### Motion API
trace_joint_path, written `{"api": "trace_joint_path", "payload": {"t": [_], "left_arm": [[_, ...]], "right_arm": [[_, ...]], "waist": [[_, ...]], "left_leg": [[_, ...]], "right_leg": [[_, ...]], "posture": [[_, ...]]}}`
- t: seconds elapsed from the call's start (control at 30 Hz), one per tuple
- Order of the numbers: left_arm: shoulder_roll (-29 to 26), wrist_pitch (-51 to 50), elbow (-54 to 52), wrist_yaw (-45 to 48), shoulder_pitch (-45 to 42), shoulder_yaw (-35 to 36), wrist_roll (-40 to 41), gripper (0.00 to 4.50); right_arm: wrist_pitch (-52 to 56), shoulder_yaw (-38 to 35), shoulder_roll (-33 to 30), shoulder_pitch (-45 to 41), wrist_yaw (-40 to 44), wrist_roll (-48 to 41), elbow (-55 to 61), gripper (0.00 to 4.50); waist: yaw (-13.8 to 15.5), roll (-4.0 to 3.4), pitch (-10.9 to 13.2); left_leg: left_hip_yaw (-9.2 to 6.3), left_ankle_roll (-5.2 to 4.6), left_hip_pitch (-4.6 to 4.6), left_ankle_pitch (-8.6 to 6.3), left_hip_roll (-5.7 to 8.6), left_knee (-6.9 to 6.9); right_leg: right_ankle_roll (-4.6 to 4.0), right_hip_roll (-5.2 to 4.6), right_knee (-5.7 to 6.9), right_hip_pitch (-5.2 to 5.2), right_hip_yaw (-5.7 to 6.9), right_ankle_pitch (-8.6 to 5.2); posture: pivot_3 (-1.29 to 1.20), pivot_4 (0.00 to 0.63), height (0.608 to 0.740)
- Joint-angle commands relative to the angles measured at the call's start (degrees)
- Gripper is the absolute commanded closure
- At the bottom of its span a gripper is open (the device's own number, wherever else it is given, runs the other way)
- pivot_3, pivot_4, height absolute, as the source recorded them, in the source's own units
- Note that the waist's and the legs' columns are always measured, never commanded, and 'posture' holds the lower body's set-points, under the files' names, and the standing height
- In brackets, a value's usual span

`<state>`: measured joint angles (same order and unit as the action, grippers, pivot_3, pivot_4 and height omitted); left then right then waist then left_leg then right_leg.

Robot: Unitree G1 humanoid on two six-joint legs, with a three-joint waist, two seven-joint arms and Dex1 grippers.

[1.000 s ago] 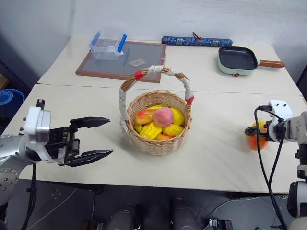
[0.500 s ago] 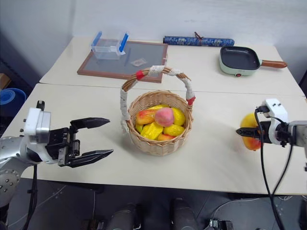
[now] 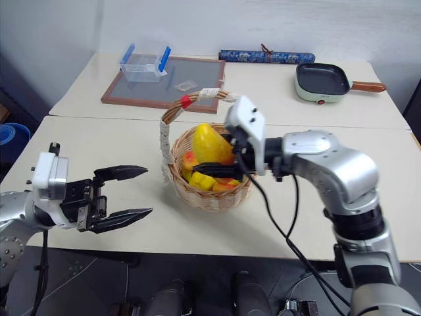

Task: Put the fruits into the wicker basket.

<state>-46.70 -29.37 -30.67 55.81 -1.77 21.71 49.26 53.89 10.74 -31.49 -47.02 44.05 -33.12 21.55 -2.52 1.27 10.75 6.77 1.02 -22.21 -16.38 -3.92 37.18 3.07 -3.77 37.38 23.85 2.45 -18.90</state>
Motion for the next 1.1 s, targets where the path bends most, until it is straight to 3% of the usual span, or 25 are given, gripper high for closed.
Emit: {"api": "trace_joint_path", "payload": {"t": [0.03,0.17,0.37,0.47,0.57,0.63,0.67,0.73,0.93,1.1], "left_arm": [[-0.5,0.2,-1.8,-0.4,0.6,1.9,1.0,0.0],[-0.6,0.1,-1.8,-0.6,0.7,2.4,1.2,0.0],[-0.7,0.3,-1.4,-0.2,0.7,2.5,1.0,0.0],[-0.6,0.6,-0.8,0.2,0.6,2.3,0.7,0.0],[-0.8,0.9,0.0,0.9,0.7,2.5,0.4,0.0],[-0.8,1.0,0.3,1.2,0.9,2.8,0.3,0.0],[-0.9,1.0,0.4,1.5,1.2,3.0,0.2,0.0],[-1.3,0.6,1.2,1.8,0.8,3.4,0.4,0.0],[-1.6,-2.1,1.6,0.9,-0.8,3.2,3.3,0.0],[-1.0,-2.1,0.7,-0.1,-1.0,3.7,3.6,0.0]], "right_arm": [[-3.5,3.1,0.3,-0.7,-1.8,5.1,-0.2,1.17],[-5.9,3.8,-1.6,0.6,0.5,6.7,0.2,0.06],[-13.9,-4.7,-4.1,5.5,8.6,1.9,0.6,0.06],[-18.2,-14.5,-3.2,11.4,15.0,-7.5,1.0,0.06],[-19.0,-22.0,-7.2,19.4,20.7,-12.5,1.9,0.06],[-16.7,-25.6,-9.3,22.7,20.2,-15.5,1.5,0.06],[-15.5,-27.1,-11.0,24.7,20.3,-16.1,0.8,0.06],[-23.2,-28.4,-13.6,28.8,25.2,-10.1,-5.4,0.06],[-47.3,-23.5,-8.8,16.6,29.1,2.9,-30.2,0.06],[-57.4,-17.5,-4.7,4.1,36.7,8.6,-49.3,0.06]], "waist": [[0.1,0.0,0.0],[0.3,0.0,0.0],[0.7,0.0,0.0],[0.8,0.02,0.0],[1.0,0.02,0.0],[1.0,0.02,0.0],[1.0,0.02,0.0],[0.8,0.03,0.0],[-0.4,0.01,0.0],[-0.7,0.01,0.0]], "left_leg": [[0.0,-0.03,-0.01,-0.01,0.01,0.01],[0.01,-0.08,-0.02,-0.05,0.05,-0.01],[-0.01,-0.28,0.01,-0.12,0.04,-0.03],[-0.04,-0.34,0.02,-0.12,0.04,-0.05],[-0.08,-0.36,0.08,-0.12,0.04,-0.02],[-0.14,-0.38,0.1,-0.13,0.06,-0.05],[-0.14,-0.39,0.09,-0.13,0.06,-0.04],[-0.08,-0.45,0.14,-0.09,0.09,-0.05],[0.19,-0.44,0.48,-0.04,0.1,-0.06],[0.29,-0.19,0.65,0.1,-0.05,-0.18]], "right_leg": [[0.0,-0.01,0.0,0.0,0.01,0.0],[0.02,-0.06,-0.03,0.0,0.06,0.0],[0.01,-0.04,-0.03,-0.03,0.12,0.0],[0.01,-0.03,-0.06,-0.09,0.14,0.0],[0.01,-0.03,-0.06,-0.18,0.16,0.0],[0.01,-0.05,-0.14,-0.25,0.19,0.0],[0.01,-0.05,-0.17,-0.26,0.19,0.0],[0.01,-0.09,-0.14,-0.27,0.14,0.0],[0.0,0.04,-0.03,-0.4,-0.13,0.02],[-0.03,0.27,0.07,-0.38,-0.32,-0.01]], "posture": [[0.0,0.15,0.74],[0.0,0.15,0.74],[0.0,0.15,0.74],[0.0,0.15,0.74],[0.0,0.15,0.74],[0.0,0.15,0.74],[0.0,0.15,0.74],[0.0,0.15,0.74],[0.0,0.15,0.74],[0.0,0.15,0.74]]}}
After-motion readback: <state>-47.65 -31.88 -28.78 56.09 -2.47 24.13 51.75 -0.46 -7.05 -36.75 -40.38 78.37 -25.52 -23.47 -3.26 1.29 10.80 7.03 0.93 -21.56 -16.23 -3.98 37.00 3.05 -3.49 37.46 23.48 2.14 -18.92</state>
